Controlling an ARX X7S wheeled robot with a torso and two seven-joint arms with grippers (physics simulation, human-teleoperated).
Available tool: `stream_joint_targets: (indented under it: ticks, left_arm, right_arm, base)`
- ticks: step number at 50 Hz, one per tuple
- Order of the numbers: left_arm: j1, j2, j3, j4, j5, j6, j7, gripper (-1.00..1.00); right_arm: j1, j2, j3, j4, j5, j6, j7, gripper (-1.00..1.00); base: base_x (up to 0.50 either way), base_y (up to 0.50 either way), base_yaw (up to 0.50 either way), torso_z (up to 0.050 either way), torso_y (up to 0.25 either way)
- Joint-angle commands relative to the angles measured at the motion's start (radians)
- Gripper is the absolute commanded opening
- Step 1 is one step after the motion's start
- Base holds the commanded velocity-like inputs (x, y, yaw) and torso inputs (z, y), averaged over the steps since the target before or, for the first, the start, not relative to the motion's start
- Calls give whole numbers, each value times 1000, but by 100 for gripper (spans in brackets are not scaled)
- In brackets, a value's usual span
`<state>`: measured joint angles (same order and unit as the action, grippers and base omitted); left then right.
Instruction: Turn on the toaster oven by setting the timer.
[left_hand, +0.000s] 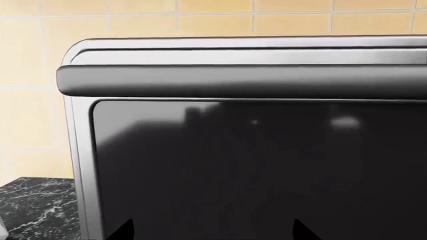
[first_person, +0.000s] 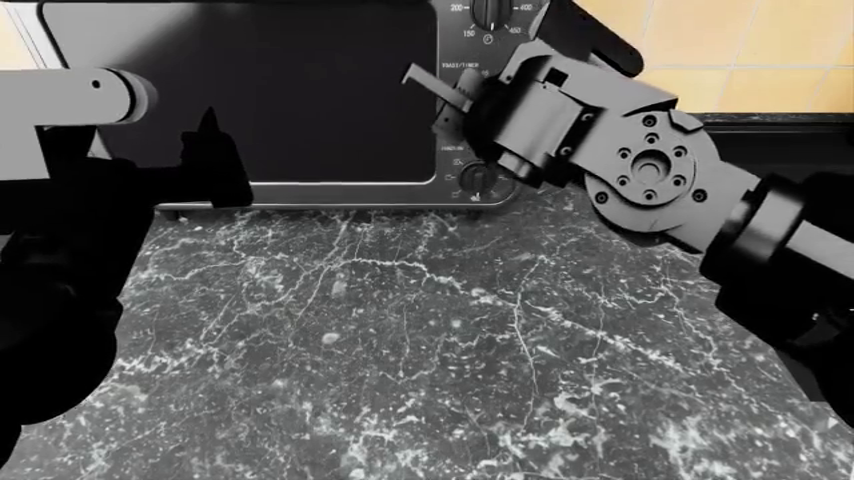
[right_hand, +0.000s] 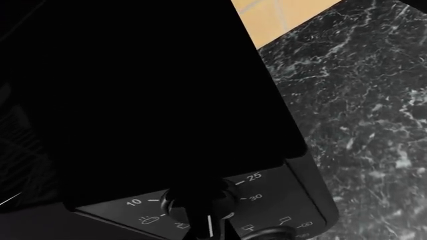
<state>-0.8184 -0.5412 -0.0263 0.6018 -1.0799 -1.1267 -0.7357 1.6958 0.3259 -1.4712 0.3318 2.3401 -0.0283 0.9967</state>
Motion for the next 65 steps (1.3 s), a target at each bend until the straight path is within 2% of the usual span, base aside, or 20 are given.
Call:
stream_joint_targets:
  ticks: [1, 50, 65]
  left_arm:
    - [1, -3, 0, 1, -7, 2, -4, 100]
    - [21, -25, -18, 29, -60, 2, -37, 100]
    - [-16, -4, 47, -38, 18, 41, 3, 100]
  right_arm:
    - [-53, 0, 24, 35, -17, 19, -94, -100]
    - [-115, 10, 126, 46, 97, 12, -144, -100]
    - [-132, 10, 163, 65, 142, 12, -160, -100]
  base:
    - [11, 4, 8, 0, 0]
    - [11, 4, 9, -1, 0]
    - [10, 4, 10, -1, 0]
